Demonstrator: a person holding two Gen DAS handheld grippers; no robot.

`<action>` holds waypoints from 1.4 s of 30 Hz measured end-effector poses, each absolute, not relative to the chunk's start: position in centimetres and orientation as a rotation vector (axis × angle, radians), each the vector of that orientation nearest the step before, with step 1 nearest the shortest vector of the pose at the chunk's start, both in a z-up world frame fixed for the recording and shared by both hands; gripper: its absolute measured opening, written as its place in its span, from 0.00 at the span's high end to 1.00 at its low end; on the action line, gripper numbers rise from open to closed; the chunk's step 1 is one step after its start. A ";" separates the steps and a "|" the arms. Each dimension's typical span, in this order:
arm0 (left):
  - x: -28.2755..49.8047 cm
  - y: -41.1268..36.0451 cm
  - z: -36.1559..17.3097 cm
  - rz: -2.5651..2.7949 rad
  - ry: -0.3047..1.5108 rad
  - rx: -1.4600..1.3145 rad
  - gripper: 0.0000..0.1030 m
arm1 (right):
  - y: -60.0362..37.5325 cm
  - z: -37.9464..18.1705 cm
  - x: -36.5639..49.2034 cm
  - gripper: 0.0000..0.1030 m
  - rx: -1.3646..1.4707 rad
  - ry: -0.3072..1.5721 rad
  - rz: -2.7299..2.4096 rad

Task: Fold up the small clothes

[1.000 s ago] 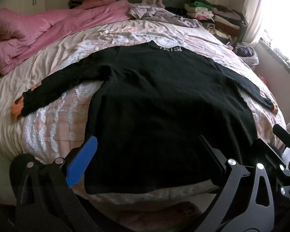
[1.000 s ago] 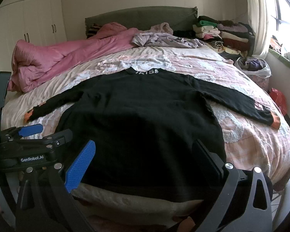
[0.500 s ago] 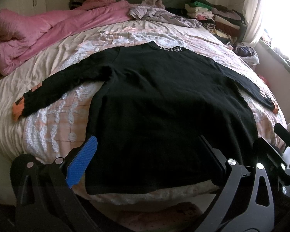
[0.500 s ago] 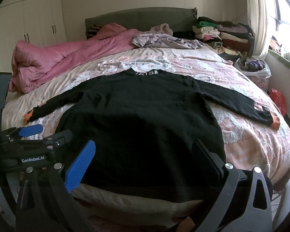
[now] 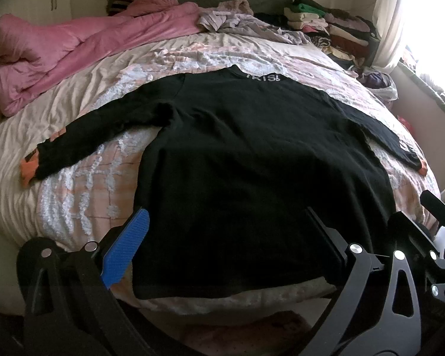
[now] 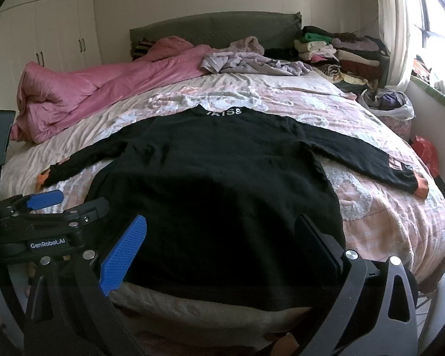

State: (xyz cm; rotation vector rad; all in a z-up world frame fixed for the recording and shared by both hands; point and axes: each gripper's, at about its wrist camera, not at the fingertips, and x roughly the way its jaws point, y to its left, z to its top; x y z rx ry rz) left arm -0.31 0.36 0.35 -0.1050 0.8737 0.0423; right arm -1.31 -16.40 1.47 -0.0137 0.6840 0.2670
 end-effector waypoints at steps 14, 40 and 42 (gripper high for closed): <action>0.4 1.0 1.3 0.043 0.864 -0.111 0.08 | -16.8 1.8 -0.9 0.04 -0.009 0.678 0.252; 7.6 1.0 2.4 0.035 0.851 -0.106 0.08 | -19.4 2.2 5.6 0.04 0.012 0.760 0.224; 8.3 0.9 2.8 0.031 0.839 -0.108 0.08 | -19.7 2.5 6.2 0.04 0.014 0.757 0.223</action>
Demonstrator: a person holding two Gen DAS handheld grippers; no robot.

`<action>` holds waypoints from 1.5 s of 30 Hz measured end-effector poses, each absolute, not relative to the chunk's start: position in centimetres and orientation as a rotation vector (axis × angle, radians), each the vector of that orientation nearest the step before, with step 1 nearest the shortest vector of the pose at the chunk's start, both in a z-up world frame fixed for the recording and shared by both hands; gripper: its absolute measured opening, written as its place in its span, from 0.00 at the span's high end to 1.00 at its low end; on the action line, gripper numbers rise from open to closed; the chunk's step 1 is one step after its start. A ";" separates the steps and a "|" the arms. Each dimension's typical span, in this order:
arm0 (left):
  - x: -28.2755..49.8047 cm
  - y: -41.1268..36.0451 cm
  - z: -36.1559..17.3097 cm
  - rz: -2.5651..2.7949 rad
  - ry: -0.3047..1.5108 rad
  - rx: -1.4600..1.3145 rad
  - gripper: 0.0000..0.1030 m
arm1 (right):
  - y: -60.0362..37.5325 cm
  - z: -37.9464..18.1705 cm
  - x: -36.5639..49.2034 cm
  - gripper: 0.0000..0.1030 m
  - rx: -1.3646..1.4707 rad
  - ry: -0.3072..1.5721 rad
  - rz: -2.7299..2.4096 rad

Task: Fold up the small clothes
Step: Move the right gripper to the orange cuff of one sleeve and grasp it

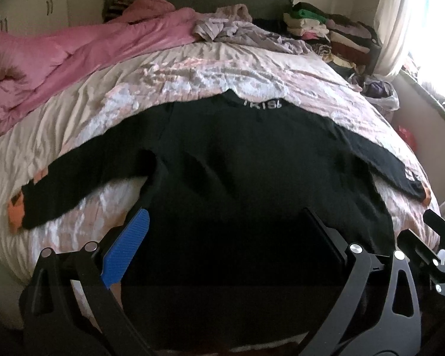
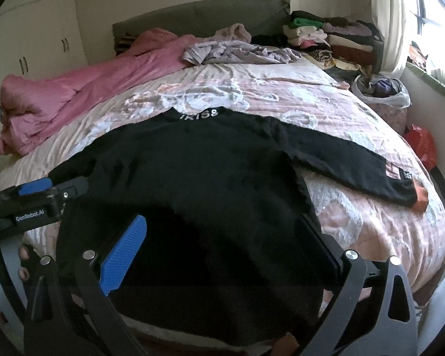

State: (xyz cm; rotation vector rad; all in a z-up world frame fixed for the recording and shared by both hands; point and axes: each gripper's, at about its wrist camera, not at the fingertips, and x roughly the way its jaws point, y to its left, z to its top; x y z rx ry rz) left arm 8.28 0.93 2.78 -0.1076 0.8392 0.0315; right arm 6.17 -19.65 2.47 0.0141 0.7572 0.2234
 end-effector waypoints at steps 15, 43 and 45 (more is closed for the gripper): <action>13.3 0.4 4.9 0.024 0.813 -0.118 0.08 | -22.9 6.0 11.8 0.04 0.041 0.682 0.168; 21.8 -4.7 6.4 -0.039 0.790 -0.083 0.08 | -30.1 8.2 20.7 0.04 0.208 0.633 0.001; 22.0 -5.0 5.7 -0.047 0.789 -0.093 0.08 | -30.9 7.7 20.7 0.04 0.212 0.631 -0.025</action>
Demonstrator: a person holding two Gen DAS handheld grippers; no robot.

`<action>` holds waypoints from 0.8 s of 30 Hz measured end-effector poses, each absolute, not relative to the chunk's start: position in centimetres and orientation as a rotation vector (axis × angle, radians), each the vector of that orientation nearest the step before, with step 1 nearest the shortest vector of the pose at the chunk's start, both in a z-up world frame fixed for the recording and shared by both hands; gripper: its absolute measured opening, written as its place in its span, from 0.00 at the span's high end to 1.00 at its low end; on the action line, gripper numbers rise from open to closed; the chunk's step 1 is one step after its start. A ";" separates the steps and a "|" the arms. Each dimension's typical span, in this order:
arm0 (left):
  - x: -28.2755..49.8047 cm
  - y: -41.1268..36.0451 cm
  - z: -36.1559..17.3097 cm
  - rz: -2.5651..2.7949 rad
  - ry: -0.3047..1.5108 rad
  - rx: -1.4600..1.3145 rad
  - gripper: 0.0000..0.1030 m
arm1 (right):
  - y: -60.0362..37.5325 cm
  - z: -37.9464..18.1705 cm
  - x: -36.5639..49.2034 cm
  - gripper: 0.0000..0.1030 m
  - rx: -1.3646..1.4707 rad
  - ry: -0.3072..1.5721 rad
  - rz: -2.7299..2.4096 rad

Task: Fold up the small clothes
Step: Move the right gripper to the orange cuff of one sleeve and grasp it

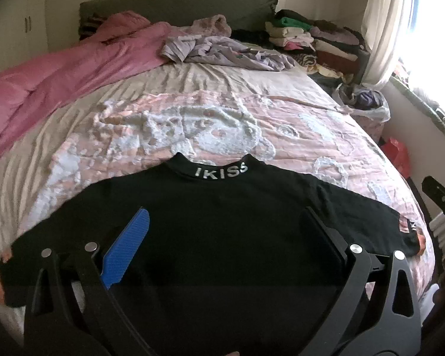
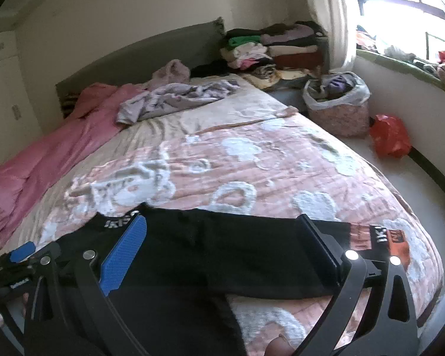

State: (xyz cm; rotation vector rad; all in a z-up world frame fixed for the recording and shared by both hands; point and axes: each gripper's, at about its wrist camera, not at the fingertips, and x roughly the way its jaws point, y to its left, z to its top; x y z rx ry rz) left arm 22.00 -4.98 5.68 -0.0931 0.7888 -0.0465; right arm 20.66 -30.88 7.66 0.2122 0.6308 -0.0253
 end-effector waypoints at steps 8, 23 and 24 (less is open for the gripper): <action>22.7 -6.1 3.3 -0.048 0.807 -0.084 0.08 | -34.9 5.7 19.7 0.04 0.188 0.602 -0.251; 23.6 -6.4 -0.9 -0.049 0.871 -0.070 0.08 | -43.2 -0.7 19.4 0.04 0.322 0.658 -0.520; 23.6 -6.5 -1.2 -0.056 0.879 -0.068 0.08 | -43.6 -1.1 19.3 0.04 0.334 0.661 -0.538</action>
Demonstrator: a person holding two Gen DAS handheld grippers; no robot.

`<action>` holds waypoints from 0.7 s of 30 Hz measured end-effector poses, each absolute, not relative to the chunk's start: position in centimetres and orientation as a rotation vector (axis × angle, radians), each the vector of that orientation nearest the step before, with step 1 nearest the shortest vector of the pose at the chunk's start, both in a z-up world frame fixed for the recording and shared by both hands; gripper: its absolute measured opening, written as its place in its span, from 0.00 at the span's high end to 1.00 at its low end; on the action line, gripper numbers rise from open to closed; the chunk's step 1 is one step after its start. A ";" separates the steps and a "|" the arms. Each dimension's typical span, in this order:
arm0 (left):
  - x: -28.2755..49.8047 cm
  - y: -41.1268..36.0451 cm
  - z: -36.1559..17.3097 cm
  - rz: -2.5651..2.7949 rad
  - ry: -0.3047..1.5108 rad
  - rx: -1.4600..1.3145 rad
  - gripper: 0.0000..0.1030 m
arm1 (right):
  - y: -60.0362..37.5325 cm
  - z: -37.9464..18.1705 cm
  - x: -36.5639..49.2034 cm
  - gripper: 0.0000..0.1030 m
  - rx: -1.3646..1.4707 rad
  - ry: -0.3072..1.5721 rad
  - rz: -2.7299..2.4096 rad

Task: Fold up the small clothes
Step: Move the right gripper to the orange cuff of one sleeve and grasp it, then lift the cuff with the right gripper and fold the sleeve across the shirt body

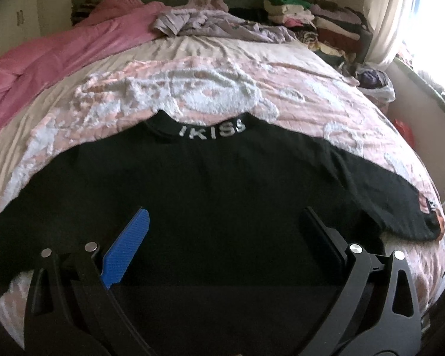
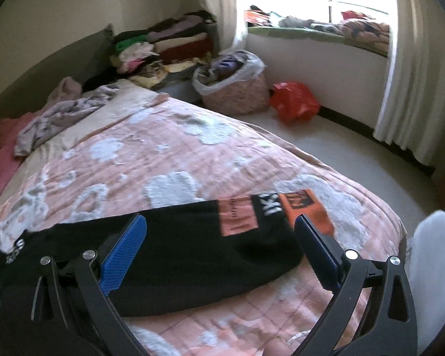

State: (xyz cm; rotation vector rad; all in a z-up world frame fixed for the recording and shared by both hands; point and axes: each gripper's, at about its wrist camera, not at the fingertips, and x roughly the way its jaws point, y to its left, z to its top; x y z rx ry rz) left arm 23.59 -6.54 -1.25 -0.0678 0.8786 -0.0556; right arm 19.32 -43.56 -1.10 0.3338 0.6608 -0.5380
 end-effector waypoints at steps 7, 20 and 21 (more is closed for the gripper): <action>24.0 -7.0 -2.9 -0.055 0.896 -0.051 0.08 | -46.0 -4.6 18.6 0.04 0.528 0.696 -0.588; 25.3 -6.8 -5.7 -0.043 0.938 -0.013 0.08 | -49.9 -9.1 18.9 0.04 0.713 0.752 -0.608; 25.4 -6.7 -5.7 -0.041 0.939 -0.015 0.08 | -50.1 -9.1 19.1 0.04 0.714 0.748 -0.605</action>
